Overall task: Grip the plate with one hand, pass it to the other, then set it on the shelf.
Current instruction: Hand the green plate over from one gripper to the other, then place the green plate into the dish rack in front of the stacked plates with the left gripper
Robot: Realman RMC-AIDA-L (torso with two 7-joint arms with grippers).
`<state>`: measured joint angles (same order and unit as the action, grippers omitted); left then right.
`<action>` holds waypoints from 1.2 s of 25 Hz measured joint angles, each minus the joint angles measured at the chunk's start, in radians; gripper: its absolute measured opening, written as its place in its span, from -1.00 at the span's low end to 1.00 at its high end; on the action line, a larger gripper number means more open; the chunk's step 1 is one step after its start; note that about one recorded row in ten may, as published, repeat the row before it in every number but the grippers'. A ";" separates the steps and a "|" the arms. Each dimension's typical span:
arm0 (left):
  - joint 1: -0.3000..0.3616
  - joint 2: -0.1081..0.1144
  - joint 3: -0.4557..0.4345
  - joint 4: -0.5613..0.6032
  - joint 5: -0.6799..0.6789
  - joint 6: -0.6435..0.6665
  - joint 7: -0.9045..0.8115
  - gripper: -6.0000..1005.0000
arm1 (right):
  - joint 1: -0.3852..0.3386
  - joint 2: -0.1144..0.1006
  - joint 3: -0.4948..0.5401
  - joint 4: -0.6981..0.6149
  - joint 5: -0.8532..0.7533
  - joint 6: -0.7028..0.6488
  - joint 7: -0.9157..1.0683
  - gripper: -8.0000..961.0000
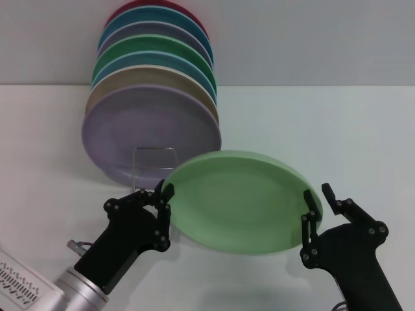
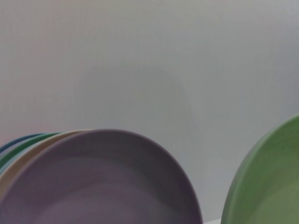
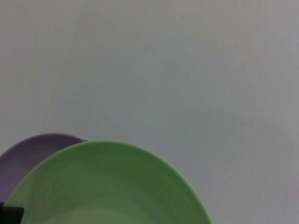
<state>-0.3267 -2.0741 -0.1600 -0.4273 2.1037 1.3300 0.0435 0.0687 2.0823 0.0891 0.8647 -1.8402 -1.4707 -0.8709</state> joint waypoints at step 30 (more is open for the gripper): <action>0.034 0.013 -0.263 0.113 0.001 0.285 -0.090 -0.86 | 0.039 -0.002 -0.077 -0.042 0.005 -0.052 0.050 -0.37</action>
<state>-0.2927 -2.0613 -0.4234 -0.3139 2.1043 1.6152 -0.0469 0.1076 2.0802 0.0123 0.8223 -1.8353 -1.5224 -0.8210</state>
